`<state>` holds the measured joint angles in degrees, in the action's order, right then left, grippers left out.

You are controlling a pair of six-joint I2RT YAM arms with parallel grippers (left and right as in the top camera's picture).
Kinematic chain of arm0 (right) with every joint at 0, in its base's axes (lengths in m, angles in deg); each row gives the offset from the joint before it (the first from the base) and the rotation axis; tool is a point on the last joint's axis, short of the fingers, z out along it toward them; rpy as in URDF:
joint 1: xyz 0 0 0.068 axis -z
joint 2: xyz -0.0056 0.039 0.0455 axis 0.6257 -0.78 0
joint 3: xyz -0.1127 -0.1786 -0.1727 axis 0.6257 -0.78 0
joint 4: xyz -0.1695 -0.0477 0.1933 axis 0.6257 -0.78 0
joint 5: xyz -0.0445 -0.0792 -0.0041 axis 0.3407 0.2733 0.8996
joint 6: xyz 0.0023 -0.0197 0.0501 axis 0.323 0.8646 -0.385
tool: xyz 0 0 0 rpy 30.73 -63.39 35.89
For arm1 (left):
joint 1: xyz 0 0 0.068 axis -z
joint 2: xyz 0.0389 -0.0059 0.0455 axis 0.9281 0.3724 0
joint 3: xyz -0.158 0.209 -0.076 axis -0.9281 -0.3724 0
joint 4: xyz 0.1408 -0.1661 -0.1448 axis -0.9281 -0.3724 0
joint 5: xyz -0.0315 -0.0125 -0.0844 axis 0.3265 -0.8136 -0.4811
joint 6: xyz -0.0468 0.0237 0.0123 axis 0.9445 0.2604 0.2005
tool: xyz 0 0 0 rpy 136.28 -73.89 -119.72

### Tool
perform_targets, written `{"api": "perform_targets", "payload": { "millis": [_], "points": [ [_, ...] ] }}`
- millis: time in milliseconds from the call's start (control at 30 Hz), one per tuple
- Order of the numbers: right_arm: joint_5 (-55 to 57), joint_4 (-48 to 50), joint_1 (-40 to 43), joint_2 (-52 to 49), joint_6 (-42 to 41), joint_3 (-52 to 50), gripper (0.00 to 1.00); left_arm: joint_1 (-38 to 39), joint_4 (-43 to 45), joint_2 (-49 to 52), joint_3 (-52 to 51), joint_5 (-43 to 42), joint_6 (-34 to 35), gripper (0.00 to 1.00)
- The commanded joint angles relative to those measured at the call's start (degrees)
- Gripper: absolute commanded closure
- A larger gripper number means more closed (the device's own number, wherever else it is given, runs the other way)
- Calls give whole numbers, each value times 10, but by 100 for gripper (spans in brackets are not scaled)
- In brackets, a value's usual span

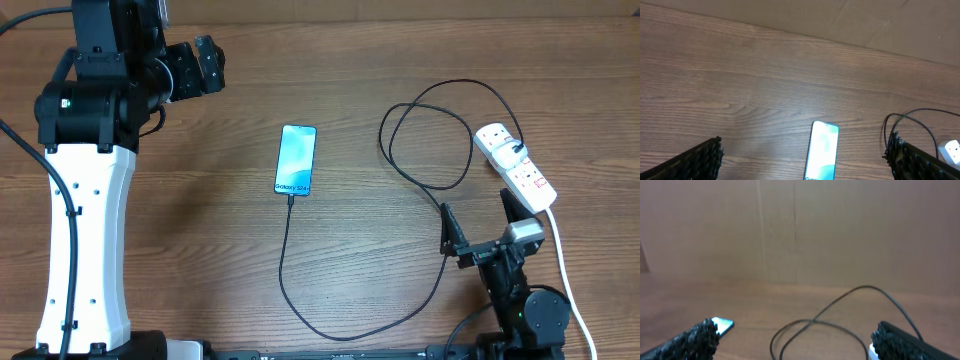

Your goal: Plug charger to phone and switch on socket

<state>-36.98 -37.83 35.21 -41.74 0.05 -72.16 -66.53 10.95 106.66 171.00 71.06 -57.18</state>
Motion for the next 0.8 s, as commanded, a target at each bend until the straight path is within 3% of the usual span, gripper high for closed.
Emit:
{"api": "perform_targets", "payload": {
  "millis": [0,400,767],
  "points": [
    [1,32,-4,8,10,-28,0,0,1,4,0,3,5,0],
    [13,-44,1,8,19,-28,0,0,1,4,0,3,5,0],
    [28,-45,1,8,16,-28,0,0,1,4,0,3,5,0]
  ]
}}
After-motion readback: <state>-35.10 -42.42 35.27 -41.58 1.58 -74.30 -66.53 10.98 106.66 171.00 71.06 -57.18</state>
